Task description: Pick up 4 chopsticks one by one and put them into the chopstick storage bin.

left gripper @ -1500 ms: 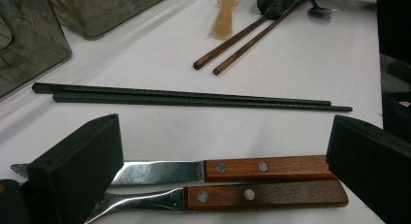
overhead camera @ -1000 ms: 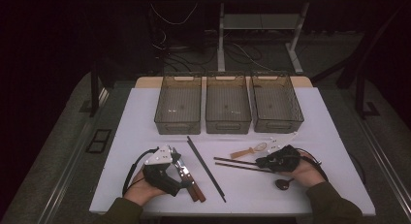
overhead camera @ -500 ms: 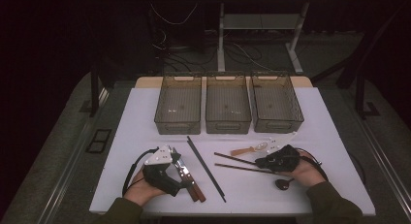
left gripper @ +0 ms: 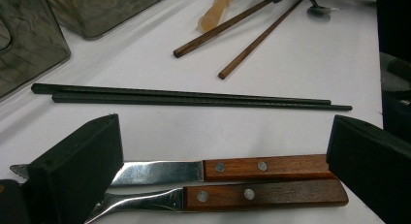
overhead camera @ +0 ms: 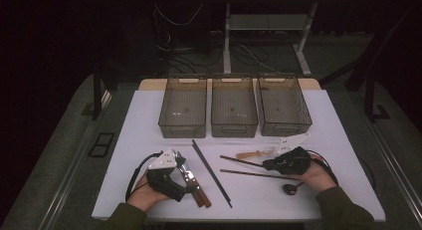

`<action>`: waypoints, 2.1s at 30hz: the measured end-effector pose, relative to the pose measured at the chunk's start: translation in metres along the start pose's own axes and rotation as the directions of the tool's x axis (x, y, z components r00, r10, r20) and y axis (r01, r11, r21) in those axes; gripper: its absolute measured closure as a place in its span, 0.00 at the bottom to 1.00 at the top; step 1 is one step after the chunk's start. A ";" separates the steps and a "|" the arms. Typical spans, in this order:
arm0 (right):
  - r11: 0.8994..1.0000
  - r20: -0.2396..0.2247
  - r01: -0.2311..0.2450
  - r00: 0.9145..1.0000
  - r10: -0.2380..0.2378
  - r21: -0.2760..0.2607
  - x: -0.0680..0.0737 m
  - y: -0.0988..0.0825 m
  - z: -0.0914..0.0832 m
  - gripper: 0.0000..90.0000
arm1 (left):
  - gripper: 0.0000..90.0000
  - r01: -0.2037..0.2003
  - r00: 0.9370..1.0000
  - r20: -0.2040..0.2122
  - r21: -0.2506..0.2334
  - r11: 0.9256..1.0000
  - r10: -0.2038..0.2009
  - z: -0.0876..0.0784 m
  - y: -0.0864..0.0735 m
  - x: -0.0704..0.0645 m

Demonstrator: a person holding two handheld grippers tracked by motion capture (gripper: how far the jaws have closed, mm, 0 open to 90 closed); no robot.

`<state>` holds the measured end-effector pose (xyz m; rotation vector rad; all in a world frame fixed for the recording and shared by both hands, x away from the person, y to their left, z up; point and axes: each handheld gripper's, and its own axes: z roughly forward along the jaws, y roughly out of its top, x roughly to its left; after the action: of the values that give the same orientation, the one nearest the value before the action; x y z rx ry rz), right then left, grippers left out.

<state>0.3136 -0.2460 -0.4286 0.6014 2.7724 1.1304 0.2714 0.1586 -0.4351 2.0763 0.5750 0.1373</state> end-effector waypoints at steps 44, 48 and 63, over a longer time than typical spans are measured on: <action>0.970 0.059 -0.123 0.989 0.138 -0.208 0.006 0.046 -0.034 0.95 | 0.00 -0.003 1.000 0.002 0.000 1.000 0.003 -0.002 -0.003 0.000; 0.969 0.070 -0.128 0.987 0.146 -0.211 0.006 0.055 -0.032 0.95 | 0.00 0.002 1.000 -0.006 0.007 1.000 -0.002 -0.002 -0.003 0.001; 0.954 0.090 -0.166 0.977 0.194 -0.249 -0.006 0.082 -0.022 0.95 | 0.00 0.006 1.000 0.003 -0.011 1.000 -0.006 -0.002 -0.002 0.001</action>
<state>0.3409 -0.2096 -0.3569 0.8727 2.4748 1.3943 0.2706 0.1615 -0.4361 2.0637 0.5771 0.1340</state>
